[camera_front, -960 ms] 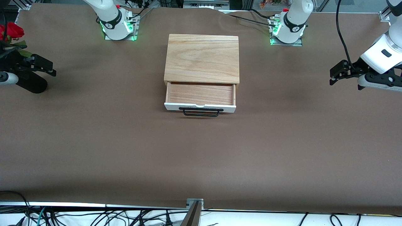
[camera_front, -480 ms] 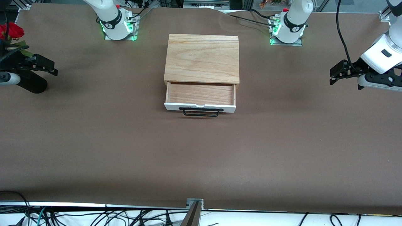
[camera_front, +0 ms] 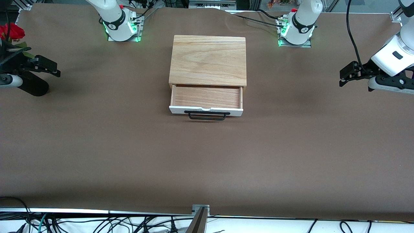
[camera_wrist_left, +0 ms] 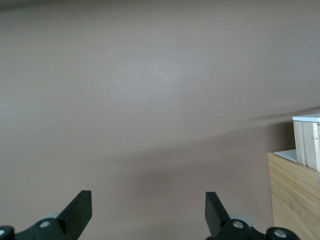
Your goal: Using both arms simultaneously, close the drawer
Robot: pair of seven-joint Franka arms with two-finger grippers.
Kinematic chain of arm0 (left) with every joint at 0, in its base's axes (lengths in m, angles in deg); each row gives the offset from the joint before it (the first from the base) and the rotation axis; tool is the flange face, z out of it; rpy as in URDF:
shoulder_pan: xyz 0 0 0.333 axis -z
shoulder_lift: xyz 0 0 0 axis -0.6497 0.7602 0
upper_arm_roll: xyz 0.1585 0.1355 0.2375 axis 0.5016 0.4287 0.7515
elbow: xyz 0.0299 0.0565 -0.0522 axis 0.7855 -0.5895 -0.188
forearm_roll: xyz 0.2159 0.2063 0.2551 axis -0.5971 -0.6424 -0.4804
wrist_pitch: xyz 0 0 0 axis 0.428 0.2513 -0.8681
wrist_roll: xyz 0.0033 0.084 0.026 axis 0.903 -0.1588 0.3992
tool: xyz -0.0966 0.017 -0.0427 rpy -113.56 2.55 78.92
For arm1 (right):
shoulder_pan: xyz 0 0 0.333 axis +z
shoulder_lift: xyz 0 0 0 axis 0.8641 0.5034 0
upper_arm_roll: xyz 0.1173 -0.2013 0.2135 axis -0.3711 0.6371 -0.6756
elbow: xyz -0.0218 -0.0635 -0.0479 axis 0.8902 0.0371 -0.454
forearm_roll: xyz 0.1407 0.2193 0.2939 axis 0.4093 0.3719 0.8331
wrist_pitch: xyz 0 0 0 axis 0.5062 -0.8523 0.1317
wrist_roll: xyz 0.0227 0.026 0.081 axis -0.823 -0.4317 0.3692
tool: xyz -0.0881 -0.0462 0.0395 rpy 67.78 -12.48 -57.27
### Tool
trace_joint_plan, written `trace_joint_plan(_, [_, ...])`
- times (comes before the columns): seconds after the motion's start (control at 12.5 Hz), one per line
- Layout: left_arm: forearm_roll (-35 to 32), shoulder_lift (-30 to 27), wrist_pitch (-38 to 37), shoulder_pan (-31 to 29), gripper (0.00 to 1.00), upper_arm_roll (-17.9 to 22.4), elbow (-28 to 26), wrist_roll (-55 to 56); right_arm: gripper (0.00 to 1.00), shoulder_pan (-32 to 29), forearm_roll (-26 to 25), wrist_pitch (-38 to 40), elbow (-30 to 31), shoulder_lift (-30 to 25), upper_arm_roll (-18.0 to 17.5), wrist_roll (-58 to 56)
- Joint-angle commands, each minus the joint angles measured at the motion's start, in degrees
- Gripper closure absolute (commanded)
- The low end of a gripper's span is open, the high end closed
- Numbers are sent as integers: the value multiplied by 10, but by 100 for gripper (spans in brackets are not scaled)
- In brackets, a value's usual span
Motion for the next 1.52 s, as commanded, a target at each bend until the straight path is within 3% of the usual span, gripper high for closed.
trace_joint_plan(0.0, [21, -1, -9, -6, 0, -1, 4, 1, 0, 1, 10, 6, 3, -5, -5, 6])
trace_joint_plan(0.16, [21, -1, -9, -6, 0, -1, 4, 3, 0, 1, 27, 6, 3, -5, -5, 6])
trace_joint_plan(1.44, [21, 4, -31, -7, 0, 1, 3, -3, 0, 1, 22, 5, 4, -2, -7, -2])
